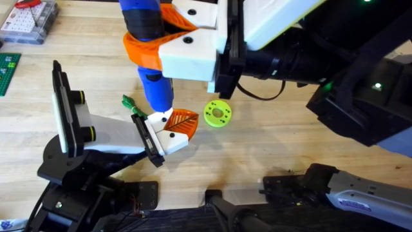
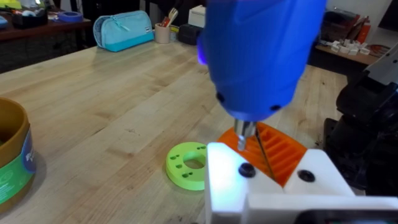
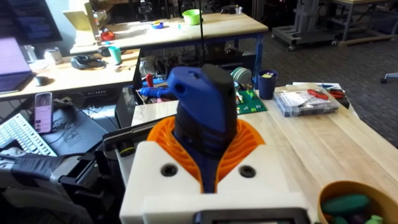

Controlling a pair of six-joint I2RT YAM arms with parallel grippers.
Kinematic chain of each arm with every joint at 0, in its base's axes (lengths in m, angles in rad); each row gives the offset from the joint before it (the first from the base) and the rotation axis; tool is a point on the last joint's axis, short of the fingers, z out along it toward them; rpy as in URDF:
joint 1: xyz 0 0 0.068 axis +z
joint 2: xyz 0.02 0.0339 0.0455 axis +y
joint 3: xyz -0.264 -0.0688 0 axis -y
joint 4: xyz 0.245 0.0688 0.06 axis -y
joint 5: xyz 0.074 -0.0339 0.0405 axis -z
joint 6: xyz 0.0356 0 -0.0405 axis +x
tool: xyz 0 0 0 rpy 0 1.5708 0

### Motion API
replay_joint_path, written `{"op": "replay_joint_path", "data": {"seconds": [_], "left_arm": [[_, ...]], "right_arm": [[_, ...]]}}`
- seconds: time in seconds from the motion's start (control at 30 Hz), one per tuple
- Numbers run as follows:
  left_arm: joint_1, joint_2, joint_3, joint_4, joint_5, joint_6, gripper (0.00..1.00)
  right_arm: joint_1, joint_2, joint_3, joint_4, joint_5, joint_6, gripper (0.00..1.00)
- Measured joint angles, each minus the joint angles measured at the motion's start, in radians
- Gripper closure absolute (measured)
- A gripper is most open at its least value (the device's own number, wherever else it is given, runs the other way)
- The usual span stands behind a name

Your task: Pick up the gripper from the table and insert it into the empty holder that is missing its gripper. Then pick up a screw, insert it into the mounting hole, and use the screwdriver to tighten it. Finally, clean up the table by picking up the vegetable and placing it into the bucket.

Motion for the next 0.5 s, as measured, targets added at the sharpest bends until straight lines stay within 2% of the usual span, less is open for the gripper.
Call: {"op": "replay_joint_path", "data": {"seconds": [0.17, 0.5], "left_arm": [[0.000, 0.000, 0.000, -0.003, -0.001, 0.000, 0.988], [0.000, 0.000, 0.000, -0.003, -0.001, 0.000, 0.988]], "right_arm": [[0.000, 0.012, -0.010, -0.023, 0.000, 0.000, 0.940], [0.000, -0.001, -0.014, 0.059, 0.003, 0.001, 0.941]]}}
